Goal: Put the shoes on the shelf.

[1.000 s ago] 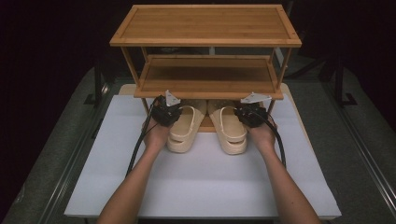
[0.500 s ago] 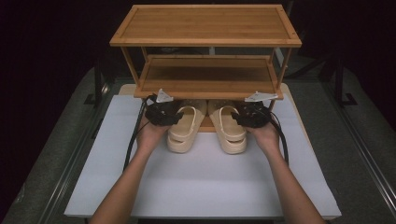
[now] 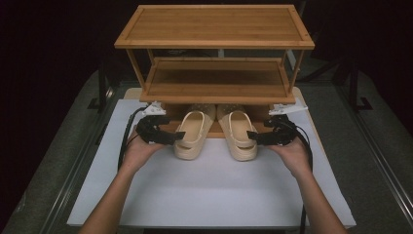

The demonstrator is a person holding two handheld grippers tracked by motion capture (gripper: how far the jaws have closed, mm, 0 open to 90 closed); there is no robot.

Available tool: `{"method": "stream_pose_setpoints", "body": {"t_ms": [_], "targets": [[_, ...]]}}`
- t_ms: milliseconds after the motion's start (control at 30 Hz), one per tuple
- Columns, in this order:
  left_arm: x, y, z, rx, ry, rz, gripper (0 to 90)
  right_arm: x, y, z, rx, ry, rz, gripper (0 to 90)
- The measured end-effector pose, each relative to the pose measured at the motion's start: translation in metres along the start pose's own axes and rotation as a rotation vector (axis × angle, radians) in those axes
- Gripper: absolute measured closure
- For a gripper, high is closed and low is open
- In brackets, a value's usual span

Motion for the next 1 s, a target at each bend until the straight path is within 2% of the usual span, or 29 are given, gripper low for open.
{"method": "stream_pose_setpoints", "body": {"t_ms": [33,133,167,200,267,400,433,500,633,700,800,1000], "targets": [[-0.003,-0.001,-0.005,0.014,0.008,0.009,10.1,-0.005,0.002,-0.005,-0.004,-0.001,0.01,12.9],[-0.004,-0.001,-0.011,0.016,0.011,-0.003,9.0,-0.009,0.004,-0.011,-0.016,-0.004,0.021,12.7],[-0.003,-0.002,-0.017,0.019,0.034,-0.008,5.3,-0.009,0.006,-0.018,-0.02,0.008,0.037,8.1],[-0.003,-0.002,-0.017,0.019,0.034,-0.008,3.4,-0.009,0.006,-0.018,-0.02,0.008,0.037,8.1],[-0.002,-0.003,-0.025,0.032,0.047,-0.018,2.6,-0.006,0.009,-0.03,-0.038,0.043,0.061,5.6],[0.005,-0.005,-0.038,0.04,0.065,-0.042,1.4,-0.002,0.01,-0.04,-0.045,0.061,0.079,4.0],[0.011,-0.004,-0.044,0.04,0.081,-0.06,1.3,0.003,0.01,-0.047,-0.048,0.078,0.097,3.8],[0.017,-0.004,-0.049,0.043,0.099,-0.069,1.3,0.01,0.009,-0.052,-0.061,0.114,0.103,2.5],[0.028,-0.003,-0.053,0.053,0.13,-0.083,1.3,0.021,0.008,-0.057,-0.084,0.14,0.121,2.5],[0.035,-0.003,-0.053,0.048,0.113,-0.106,1.3,0.026,0.008,-0.057,-0.087,0.14,0.135,2.5],[0.039,-0.003,-0.054,0.045,0.112,-0.114,1.3,0.031,0.008,-0.057,-0.094,0.139,0.146,2.5],[0.047,-0.002,-0.058,0.054,0.14,-0.127,3.6,0.04,0.007,-0.06,-0.092,0.16,0.164,2.8]]}}
Point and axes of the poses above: each handheld gripper's, and its own axes: x roughly forward along the jaws, z roughly out of its top, y roughly to its left, the point moved 5 cm from there along x, roughly forward along the jaws, and after that the axes turned 2 degrees about -x, right-handed, at the moved point
